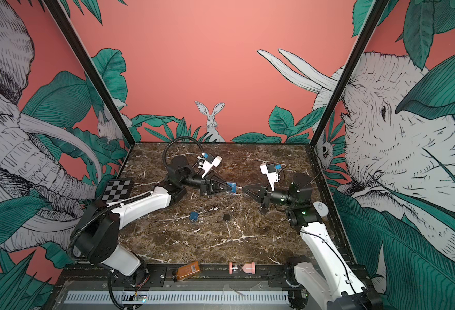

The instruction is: Lock with the key

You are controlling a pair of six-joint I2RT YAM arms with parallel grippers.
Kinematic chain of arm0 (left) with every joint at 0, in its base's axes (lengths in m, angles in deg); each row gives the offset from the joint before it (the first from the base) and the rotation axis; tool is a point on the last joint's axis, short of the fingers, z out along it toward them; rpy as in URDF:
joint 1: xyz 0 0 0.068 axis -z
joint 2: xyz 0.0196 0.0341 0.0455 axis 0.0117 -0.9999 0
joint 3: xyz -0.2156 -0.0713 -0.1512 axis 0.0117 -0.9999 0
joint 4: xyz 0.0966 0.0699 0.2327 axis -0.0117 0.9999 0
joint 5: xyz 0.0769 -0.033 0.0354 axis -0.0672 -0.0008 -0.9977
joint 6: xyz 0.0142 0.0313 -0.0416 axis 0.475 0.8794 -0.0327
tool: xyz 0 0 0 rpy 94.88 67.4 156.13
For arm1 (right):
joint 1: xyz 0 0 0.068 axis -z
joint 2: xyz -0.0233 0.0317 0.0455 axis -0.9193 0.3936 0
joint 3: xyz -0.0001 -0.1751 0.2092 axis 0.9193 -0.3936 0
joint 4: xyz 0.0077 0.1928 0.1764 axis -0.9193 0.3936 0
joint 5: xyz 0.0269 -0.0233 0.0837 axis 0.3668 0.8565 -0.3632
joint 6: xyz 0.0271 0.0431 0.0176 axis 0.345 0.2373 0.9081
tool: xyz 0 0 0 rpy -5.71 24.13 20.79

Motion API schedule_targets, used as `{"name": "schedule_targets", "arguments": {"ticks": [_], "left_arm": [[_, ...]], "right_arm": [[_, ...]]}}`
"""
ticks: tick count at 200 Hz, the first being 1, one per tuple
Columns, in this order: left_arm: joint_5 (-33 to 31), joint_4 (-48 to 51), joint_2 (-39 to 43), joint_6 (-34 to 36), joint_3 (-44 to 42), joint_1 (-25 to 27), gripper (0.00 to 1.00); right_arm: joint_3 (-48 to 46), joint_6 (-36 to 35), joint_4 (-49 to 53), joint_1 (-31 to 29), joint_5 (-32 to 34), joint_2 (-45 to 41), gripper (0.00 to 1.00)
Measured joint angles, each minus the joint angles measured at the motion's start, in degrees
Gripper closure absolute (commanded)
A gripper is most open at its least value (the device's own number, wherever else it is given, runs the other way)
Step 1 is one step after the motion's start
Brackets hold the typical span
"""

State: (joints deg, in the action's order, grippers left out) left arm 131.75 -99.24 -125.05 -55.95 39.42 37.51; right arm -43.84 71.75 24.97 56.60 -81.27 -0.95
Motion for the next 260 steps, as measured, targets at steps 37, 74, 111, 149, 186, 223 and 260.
{"name": "schedule_targets", "arguments": {"ticks": [37, 74, 111, 149, 186, 223, 260], "left_arm": [[-2.7, 9.9, 0.0, 6.4, 0.8, -0.9, 1.00], [-12.5, 41.3, -5.8, 26.4, 13.4, 1.0, 1.00], [-16.1, 68.3, -22.5, 43.8, 33.2, 5.1, 1.00], [-17.5, 89.5, -38.2, 57.7, 47.3, 10.4, 1.00], [-18.4, 104.5, -46.7, 66.0, 58.7, 11.4, 1.00], [-19.2, 113.2, -52.3, 70.7, 68.5, 11.8, 1.00], [-20.6, 117.5, -56.5, 71.8, 72.5, 12.6, 1.00]], "right_arm": [[-0.4, 0.6, 0.1, 2.6, 1.4, -1.2, 1.00], [-1.1, -0.2, 11.3, 3.8, 19.1, -2.3, 1.00], [-7.9, 4.5, 16.4, 2.9, 34.7, -1.7, 1.00], [-14.3, 9.2, 18.3, -2.9, 46.9, -4.2, 1.00], [-20.0, 15.1, 14.3, -9.8, 57.1, -4.0, 1.00], [-25.9, 19.5, 9.5, -13.5, 63.7, -2.8, 1.00], [-27.6, 21.6, 2.6, -14.1, 66.1, -0.2, 1.00]]}}
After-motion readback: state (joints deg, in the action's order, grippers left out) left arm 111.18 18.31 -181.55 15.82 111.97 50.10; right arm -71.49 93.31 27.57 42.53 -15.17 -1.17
